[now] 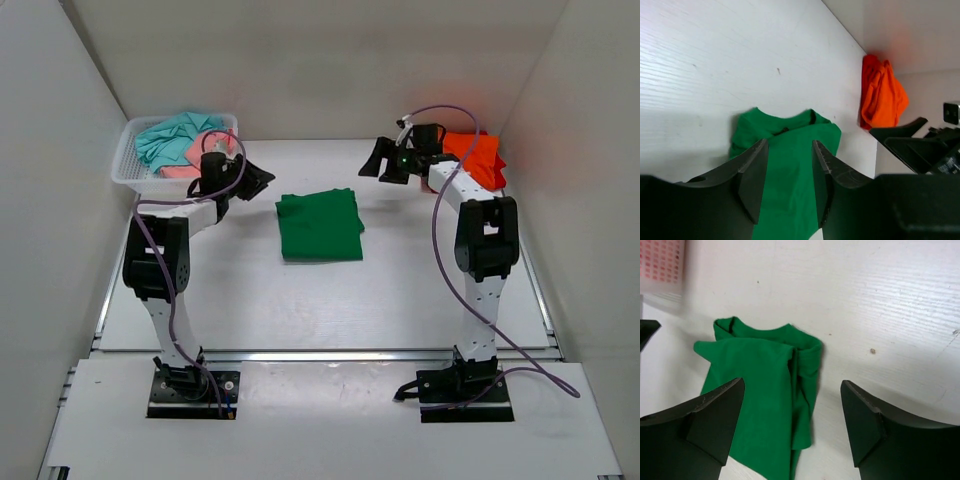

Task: Fold and stack the t-shirts
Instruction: Fold the long partially folded tshirt into a neat square, then put the neatly folded tshirt into the corner of the board with the right arm

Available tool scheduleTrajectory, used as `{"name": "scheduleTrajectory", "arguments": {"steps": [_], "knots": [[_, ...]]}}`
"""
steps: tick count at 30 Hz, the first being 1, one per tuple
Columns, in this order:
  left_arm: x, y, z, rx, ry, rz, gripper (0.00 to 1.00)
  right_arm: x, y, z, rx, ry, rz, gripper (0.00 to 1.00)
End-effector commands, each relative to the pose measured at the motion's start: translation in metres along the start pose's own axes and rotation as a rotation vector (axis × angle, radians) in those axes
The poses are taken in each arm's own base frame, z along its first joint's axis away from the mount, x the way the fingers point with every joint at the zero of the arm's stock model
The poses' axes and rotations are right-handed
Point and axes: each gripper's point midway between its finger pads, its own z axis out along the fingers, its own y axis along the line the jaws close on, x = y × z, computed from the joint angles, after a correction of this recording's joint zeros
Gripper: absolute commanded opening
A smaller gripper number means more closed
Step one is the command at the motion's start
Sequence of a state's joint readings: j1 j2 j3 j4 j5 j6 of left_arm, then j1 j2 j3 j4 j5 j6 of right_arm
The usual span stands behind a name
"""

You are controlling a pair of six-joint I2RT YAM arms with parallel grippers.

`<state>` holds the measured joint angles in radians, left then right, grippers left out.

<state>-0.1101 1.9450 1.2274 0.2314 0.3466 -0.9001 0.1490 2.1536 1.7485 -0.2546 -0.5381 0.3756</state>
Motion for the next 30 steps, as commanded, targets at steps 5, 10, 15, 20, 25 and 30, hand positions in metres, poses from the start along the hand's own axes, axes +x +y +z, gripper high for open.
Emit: {"name": "scheduleTrajectory", "arguments": {"steps": [5, 10, 15, 20, 25, 30], "knots": [[0.066, -0.033, -0.013, 0.065, 0.159, 0.139, 0.51, 0.056, -0.003, -0.005, 0.027, 0.117, -0.079, 0.78], [0.09, -0.019, 0.016, 0.02, 0.234, 0.135, 0.5, 0.091, 0.0, 0.007, -0.001, 0.199, -0.033, 0.85], [0.071, -0.022, 0.052, 0.002, 0.22, 0.144, 0.47, 0.113, 0.012, 0.029, -0.052, 0.284, -0.026, 0.87], [0.068, -0.014, 0.073, -0.05, 0.242, 0.164, 0.45, 0.138, 0.024, 0.045, -0.097, 0.374, -0.003, 0.87], [0.078, -0.007, 0.08, -0.065, 0.261, 0.159, 0.42, 0.152, 0.033, 0.063, -0.139, 0.433, 0.022, 0.8], [0.086, -0.001, 0.079, -0.072, 0.273, 0.149, 0.42, 0.157, 0.045, 0.071, -0.208, 0.458, 0.059, 0.32]]}}
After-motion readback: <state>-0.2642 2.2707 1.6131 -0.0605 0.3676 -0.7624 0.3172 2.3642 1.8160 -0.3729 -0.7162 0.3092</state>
